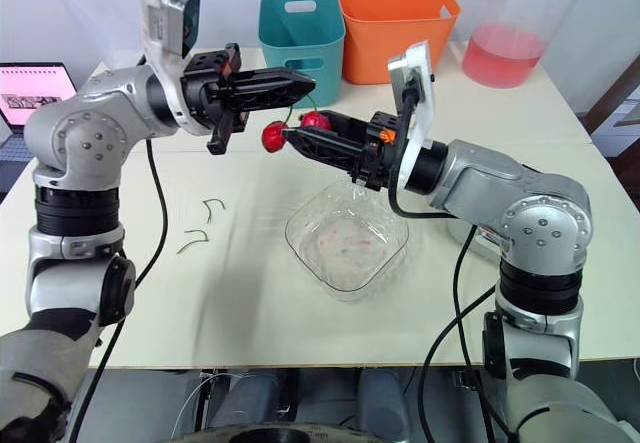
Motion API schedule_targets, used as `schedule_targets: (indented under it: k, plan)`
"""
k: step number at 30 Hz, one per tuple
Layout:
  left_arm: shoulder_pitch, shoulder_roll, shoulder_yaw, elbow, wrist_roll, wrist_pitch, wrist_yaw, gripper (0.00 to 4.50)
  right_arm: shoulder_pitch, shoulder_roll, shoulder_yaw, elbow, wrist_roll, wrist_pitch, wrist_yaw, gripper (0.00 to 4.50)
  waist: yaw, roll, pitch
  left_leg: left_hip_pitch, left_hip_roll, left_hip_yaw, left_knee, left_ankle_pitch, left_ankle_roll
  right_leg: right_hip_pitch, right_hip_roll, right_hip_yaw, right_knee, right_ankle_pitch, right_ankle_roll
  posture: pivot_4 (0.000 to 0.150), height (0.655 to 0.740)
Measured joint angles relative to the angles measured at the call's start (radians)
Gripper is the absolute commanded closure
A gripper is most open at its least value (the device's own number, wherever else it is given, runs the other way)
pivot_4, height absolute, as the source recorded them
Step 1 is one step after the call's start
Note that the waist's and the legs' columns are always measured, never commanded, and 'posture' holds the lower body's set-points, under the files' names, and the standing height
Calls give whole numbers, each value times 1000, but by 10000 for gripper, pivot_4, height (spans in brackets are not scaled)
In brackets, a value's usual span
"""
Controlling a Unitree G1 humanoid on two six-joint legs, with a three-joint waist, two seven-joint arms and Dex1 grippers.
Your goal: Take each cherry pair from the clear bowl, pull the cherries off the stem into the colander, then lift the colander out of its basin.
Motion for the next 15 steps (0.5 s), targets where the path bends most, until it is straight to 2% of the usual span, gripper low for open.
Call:
schedule_targets:
  k: [8,15]
  plan:
    - [9,0,-10,-3,0,1,0,45000,32,-18,9,-16,-3,-13,4,27177,0,0,0,0,0,0,0,0,0,0,0,0,0,0,0,1500,7400]
    - [9,-2,-26,14,2,0,0,45000,106,-75,45,-51,-78,-33,64,27177,1,0,0,0,0,0,0,-3,4,0,0,0,0,0,0,1500,7400]
